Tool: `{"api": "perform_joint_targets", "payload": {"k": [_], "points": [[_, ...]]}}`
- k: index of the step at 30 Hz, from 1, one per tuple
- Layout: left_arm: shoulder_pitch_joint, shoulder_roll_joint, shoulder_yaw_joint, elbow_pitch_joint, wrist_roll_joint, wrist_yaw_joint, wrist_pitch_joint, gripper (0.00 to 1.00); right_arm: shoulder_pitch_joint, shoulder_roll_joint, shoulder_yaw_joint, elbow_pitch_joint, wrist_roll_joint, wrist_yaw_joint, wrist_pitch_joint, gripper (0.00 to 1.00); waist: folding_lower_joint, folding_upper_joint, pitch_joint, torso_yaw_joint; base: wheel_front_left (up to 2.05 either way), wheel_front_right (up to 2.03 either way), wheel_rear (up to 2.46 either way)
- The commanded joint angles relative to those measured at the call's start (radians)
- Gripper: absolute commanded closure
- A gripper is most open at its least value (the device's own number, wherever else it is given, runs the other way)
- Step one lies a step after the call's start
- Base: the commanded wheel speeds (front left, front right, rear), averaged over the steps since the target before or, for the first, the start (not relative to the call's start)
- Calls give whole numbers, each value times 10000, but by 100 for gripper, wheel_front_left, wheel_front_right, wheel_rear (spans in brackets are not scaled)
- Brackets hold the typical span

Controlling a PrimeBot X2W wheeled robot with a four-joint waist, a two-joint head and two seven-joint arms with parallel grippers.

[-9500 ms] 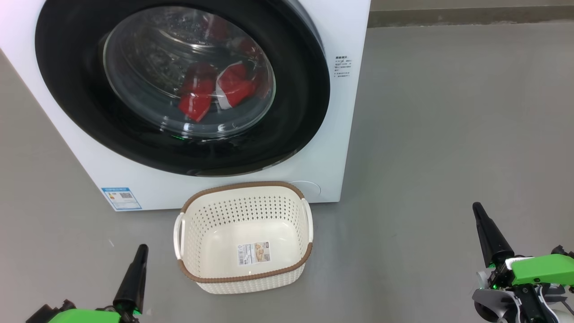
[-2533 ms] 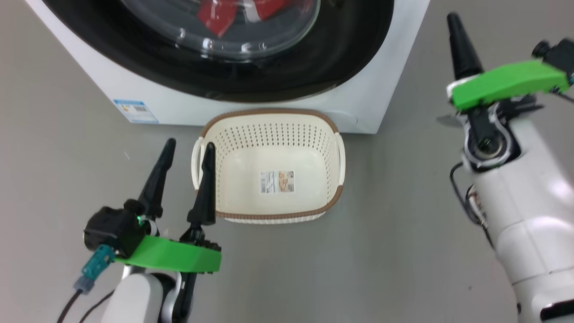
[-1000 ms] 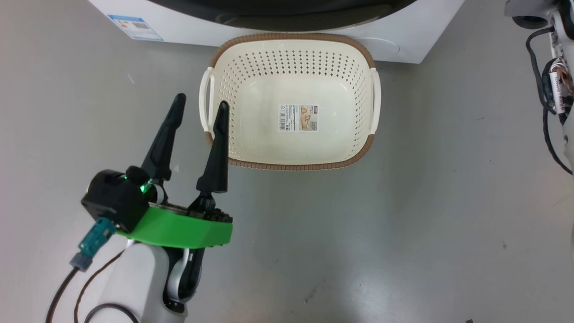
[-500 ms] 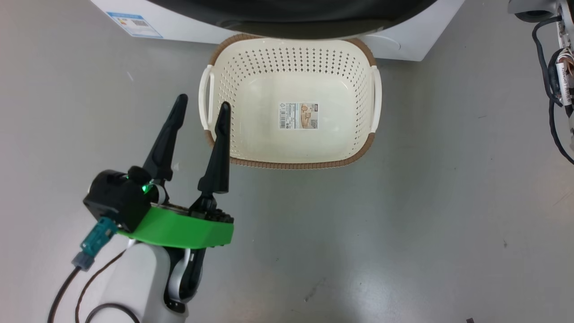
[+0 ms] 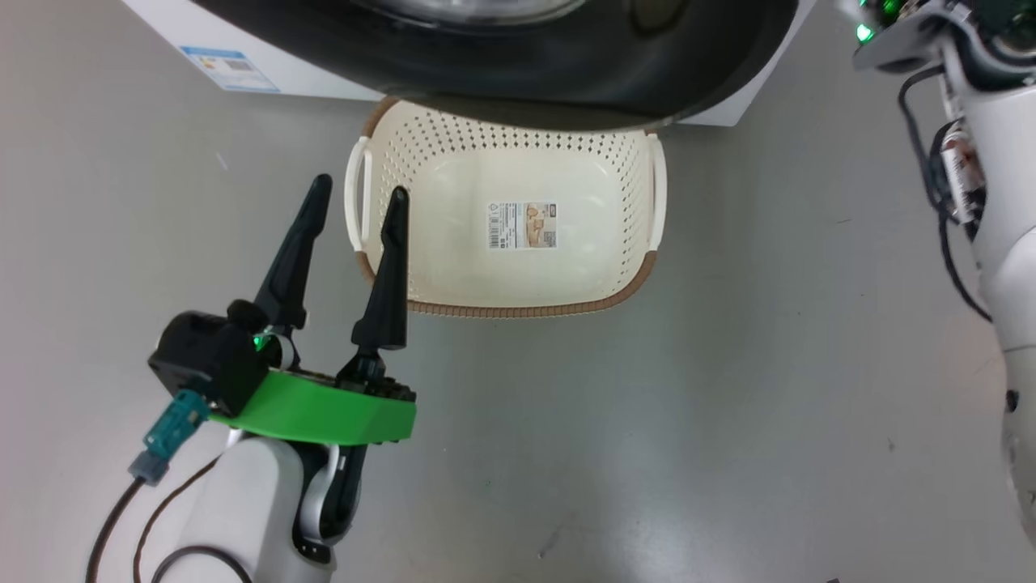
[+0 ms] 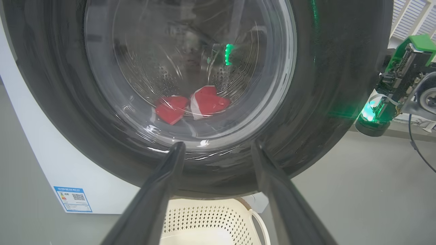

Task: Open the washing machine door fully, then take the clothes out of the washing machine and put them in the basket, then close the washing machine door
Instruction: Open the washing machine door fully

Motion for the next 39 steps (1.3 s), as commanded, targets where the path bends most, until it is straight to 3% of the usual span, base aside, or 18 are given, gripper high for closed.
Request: {"api": "perform_joint_targets", "payload": {"k": [1,34,39], "points": [[177,185,351,-186,108,47,-78,0,237,346,172,-316,74,65,137,100,0,0,-131,-122,0,0,0],[619,185,692,56,329,66,-78,0,1840,888,1077,-929,601,65,557,100,0,0,-1114,-896,0,0,0],[631,185,716,68,331,27,-78,0,1843,864,1112,-788,252,65,-117,100,0,0,-1071,-942,0,0,0]]}}
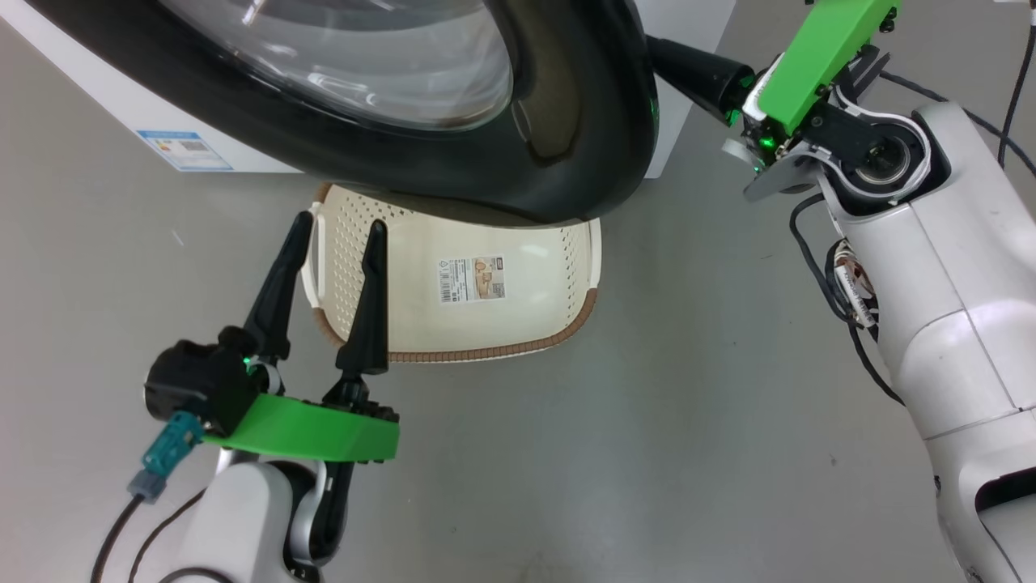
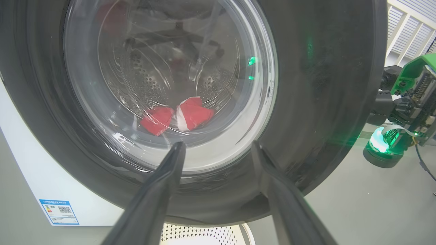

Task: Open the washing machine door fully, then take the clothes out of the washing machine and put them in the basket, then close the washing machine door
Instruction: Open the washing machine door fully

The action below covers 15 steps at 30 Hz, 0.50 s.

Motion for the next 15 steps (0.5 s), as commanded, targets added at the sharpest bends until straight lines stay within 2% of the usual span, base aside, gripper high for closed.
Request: {"api": "perform_joint_targets", "payload": {"k": [1,2,4,5,10,15], "points": [[90,179,332,-215,83,18,-78,0,134,199,111,-220,-253,65,-412,100,-1,-1,36,-22,0,0,0],[88,179,340,-216,78,12,-78,0,132,191,94,-178,-394,65,-729,87,-1,-1,49,-33,0,0,0],[85,179,359,-220,71,3,-78,0,135,186,54,-158,-657,65,-1388,22,-1,-1,69,-56,0,0,0],[82,179,369,-222,65,-1,-78,0,145,172,50,-231,-801,65,-1732,0,-1,-1,79,-68,0,0,0],[39,179,483,-216,45,-44,-78,0,450,-125,314,-903,-1726,65,-3443,0,-1,-1,118,-151,0,0,0],[48,179,635,-306,18,0,-78,0,842,-732,1288,-1529,-3419,65,-5508,0,-1,-1,178,-292,0,0,0]]}}
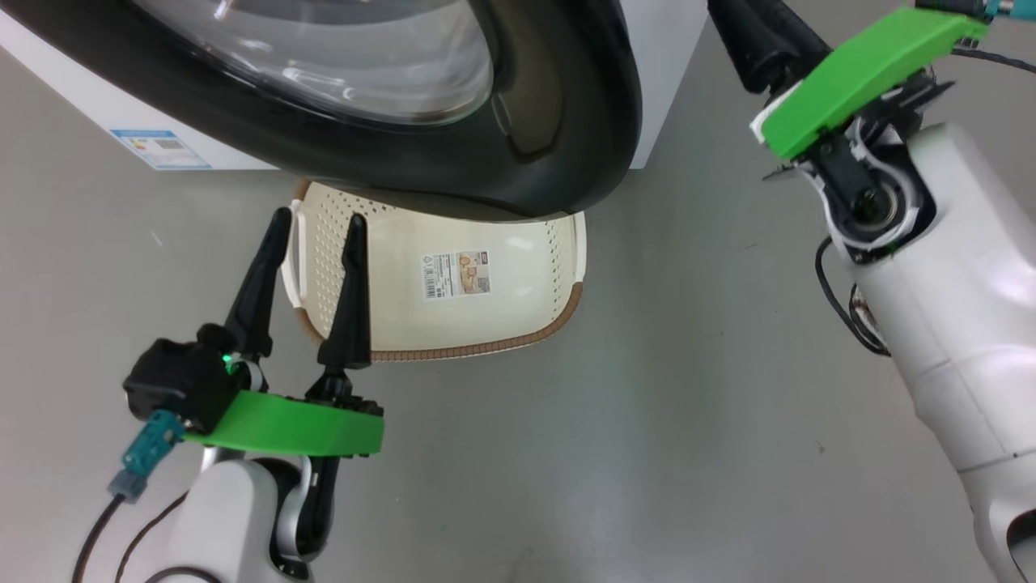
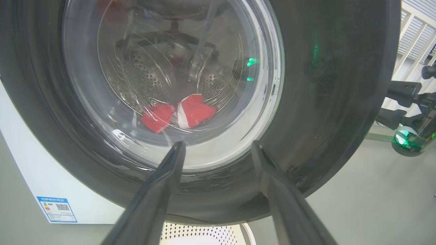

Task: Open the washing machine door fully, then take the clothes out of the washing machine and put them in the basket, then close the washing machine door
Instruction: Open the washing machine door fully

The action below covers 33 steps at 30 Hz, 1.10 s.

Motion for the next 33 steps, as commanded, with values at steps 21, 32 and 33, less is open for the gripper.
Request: {"api": "perform_joint_targets", "payload": {"k": [21,32,33], "points": [[426,179,663,-984,222,267,-78,0,2868,759,-1881,-2009,-8668,65,-3672,0,0,0,-297,-409,0,0,0],[835,179,691,-1401,250,337,-78,0,5119,1092,-2865,-4238,-10175,65,-3674,0,0,0,-618,-462,0,0,0],[872,179,694,-1432,243,354,-78,0,5273,1093,-2882,-4379,-10146,65,-3674,0,0,0,-634,-477,0,0,0]]}}
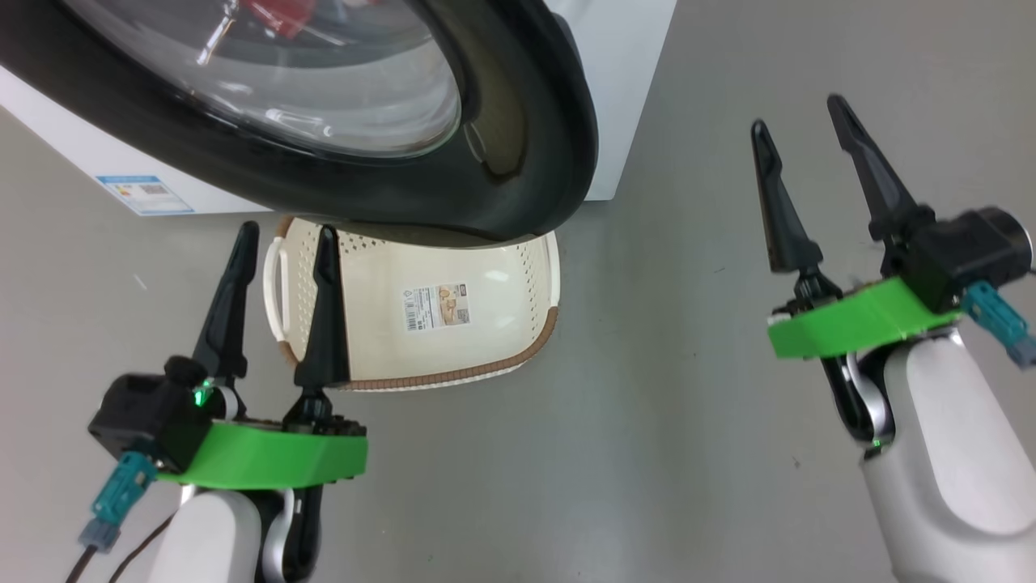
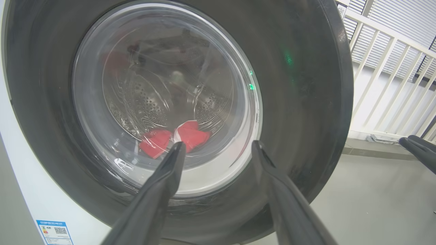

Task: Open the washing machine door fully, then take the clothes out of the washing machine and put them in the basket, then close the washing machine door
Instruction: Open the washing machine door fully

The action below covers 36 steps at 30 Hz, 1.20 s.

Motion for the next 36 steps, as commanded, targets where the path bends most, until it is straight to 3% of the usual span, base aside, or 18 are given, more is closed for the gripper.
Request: {"api": "perform_joint_targets", "payload": {"k": [1,11,22,23,24,25,26,32,36], "points": [[144,173,306,-316,68,88,-76,0,252,112,139,-430,0,46,-60,0,0,0,-24,-27,0,0,0],[317,173,579,-741,190,-72,-76,0,1580,115,86,-1511,66,46,-60,0,0,0,44,-257,0,0,0],[353,173,657,-688,233,-127,-76,0,1653,115,272,-1437,241,46,-60,0,0,0,26,-307,0,0,0],[357,173,651,-684,231,-125,-76,0,1648,115,256,-1414,273,46,-60,18,0,0,23,-303,0,0,0],[361,173,645,-678,231,-123,-76,0,1646,116,254,-1354,277,46,-60,61,0,0,21,-298,0,0,0],[367,173,641,-673,231,-121,-76,0,1631,116,273,-1286,305,46,-60,94,0,0,21,-293,0,0,0],[373,173,643,-672,231,-119,-76,0,1603,116,291,-1230,354,46,-60,100,0,0,24,-292,0,0,0],[389,173,659,-757,224,-110,-76,0,1134,116,454,-913,1117,46,-60,100,0,0,114,-278,0,0,0],[360,173,585,-905,223,-108,-76,0,591,116,774,-284,3314,46,-61,100,0,0,183,-203,0,0,0]]}}
